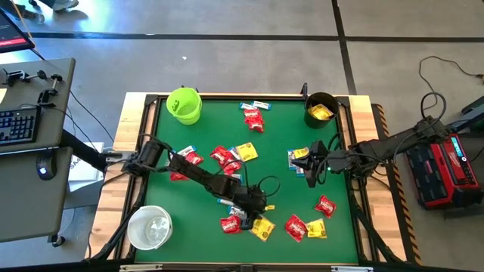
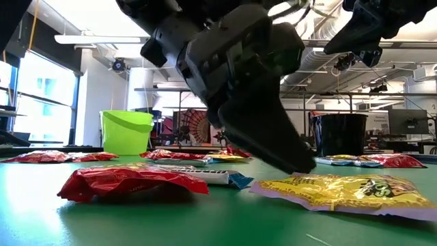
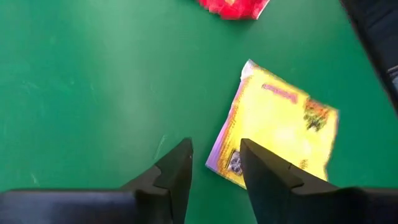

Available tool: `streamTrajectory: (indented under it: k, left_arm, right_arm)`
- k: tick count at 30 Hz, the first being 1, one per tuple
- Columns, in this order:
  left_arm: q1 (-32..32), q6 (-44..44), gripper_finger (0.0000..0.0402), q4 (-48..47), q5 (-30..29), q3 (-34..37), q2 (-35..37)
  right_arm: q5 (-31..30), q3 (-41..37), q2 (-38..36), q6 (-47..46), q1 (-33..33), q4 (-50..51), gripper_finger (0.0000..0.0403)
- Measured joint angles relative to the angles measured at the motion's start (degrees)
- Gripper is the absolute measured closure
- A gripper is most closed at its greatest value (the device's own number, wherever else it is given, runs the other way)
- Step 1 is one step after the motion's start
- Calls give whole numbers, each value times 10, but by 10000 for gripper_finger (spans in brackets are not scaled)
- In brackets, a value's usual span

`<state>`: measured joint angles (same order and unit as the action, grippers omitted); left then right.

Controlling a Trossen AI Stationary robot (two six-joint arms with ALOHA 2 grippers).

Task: Sort candy by brand, put in halloween buckets
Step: Put the yellow candy into the black bucket

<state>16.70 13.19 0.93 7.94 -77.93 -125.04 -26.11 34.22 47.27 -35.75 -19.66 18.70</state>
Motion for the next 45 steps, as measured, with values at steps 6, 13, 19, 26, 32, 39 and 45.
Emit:
streamTrajectory:
  k: [6,13,19,26,32,39,45]
  left_arm:
    - [14,-11,304,1,-32,-2,-13]
    - [18,-26,387,-25,-66,-17,-14]
    - [10,-43,400,-75,-68,-47,-15]
    - [-9,-33,401,-127,-87,-72,6]
    - [-16,2,401,-163,-103,-73,44]
    - [-20,18,401,-206,-144,-73,102]
    - [-26,22,401,-213,-190,-73,156]
  right_arm:
    - [0,0,0,0,0,4,403]
    - [-3,0,0,0,0,7,403]
    - [-2,0,0,0,0,8,403]
    - [-2,0,0,2,0,13,403]
    - [27,0,0,13,0,19,403]
    - [54,-3,6,-37,-1,16,394]
    - [75,-3,46,-57,-20,-18,325]
